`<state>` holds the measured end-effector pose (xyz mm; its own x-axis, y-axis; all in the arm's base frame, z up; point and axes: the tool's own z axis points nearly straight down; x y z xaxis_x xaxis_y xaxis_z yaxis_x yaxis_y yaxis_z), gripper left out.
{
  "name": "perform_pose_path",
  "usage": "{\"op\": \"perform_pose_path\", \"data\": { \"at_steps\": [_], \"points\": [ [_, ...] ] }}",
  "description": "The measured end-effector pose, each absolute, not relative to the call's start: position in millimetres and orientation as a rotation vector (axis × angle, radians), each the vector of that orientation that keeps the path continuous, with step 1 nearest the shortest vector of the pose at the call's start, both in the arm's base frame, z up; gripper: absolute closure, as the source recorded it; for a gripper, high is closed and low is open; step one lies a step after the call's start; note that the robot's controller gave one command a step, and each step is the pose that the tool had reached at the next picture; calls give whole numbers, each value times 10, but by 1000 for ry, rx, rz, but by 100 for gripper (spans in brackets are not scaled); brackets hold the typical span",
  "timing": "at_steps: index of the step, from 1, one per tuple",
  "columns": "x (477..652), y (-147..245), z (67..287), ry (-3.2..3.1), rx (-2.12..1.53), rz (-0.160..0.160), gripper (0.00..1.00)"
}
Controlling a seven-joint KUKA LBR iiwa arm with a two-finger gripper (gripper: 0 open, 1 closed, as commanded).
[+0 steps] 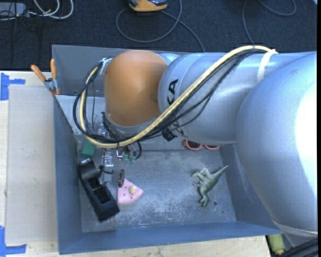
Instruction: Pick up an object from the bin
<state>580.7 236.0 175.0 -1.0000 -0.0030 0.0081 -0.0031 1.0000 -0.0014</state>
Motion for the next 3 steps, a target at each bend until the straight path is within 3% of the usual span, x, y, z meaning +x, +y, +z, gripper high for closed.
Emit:
{"op": "perform_pose_path", "data": {
  "at_steps": [1, 2, 3],
  "points": [
    [5825, 2350, 1799, -3140, -1, 0, 0],
    [5749, 2343, 1296, -3141, -91, -1, 0],
    [5553, 2379, 771, -3153, 186, 13, 100]
  ]
}}
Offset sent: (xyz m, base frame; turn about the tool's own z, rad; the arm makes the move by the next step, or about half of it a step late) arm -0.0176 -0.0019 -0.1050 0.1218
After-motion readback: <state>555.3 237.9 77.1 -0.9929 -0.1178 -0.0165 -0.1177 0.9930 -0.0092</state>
